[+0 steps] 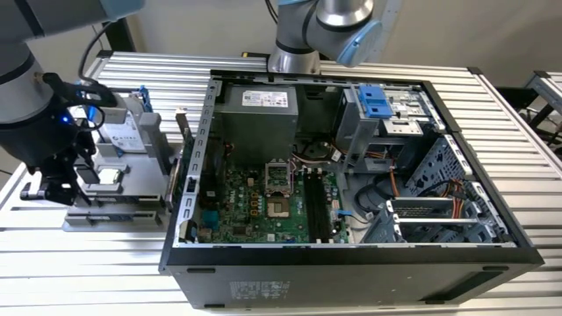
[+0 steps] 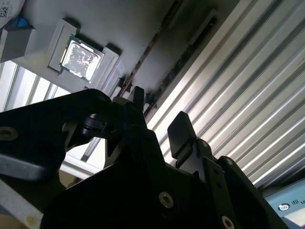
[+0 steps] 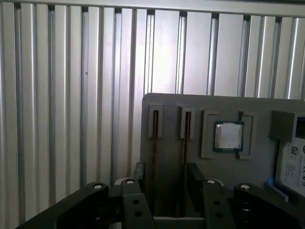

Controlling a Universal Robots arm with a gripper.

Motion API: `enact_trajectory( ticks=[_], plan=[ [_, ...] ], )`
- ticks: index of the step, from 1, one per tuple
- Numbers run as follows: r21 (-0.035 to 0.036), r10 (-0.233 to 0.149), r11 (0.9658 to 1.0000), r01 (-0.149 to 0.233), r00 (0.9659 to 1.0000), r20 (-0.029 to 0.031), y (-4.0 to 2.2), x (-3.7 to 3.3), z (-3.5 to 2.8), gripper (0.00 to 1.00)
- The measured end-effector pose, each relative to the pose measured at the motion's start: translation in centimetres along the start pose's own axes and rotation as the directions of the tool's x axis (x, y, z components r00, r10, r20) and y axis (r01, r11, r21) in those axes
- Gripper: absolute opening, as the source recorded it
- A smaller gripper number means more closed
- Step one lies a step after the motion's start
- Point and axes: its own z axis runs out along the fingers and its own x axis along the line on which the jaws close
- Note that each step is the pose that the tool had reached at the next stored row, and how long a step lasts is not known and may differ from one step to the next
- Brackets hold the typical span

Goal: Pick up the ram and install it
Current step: 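Pick up the ram and move it above insertion slot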

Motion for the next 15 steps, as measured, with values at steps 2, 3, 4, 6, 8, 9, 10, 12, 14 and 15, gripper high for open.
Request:
enact_trajectory(
  ticks=[2,3,4,6,8,9,10,12,14,15],
  plan=[
    [-0.0002,0.000,1.0000,0.000,1.0000,-0.0001,0.01,0.06,0.28,1.00],
    [-0.0002,0.000,1.0000,0.000,1.0000,-0.0001,0.01,0.08,0.43,1.00],
    [-0.0002,0.000,1.0000,0.000,1.0000,-0.0001,0.00,0.11,0.61,1.00],
    [-0.0002,0.000,1.0000,0.000,1.0000,-0.0001,0.00,0.16,0.95,1.00],
    [-0.0002,0.000,1.0000,0.000,1.0000,-0.0001,0.00,0.21,1.26,1.00],
    [-0.0002,0.000,1.0000,0.000,1.0000,-0.0001,0.00,0.25,1.41,1.00],
    [-0.0003,0.000,1.0000,0.000,1.0000,-0.0002,0.00,0.30,1.54,1.00],
    [-0.0002,0.000,1.0000,0.000,1.0000,-0.0001,0.00,0.39,1.85,1.00],
    [-0.0002,0.000,1.0000,0.000,1.0000,-0.0001,0.00,0.49,2.18,1.00],
    [-0.0002,0.000,1.0000,0.000,1.0000,-0.0002,0.01,0.53,2.35,1.00]
  ],
)
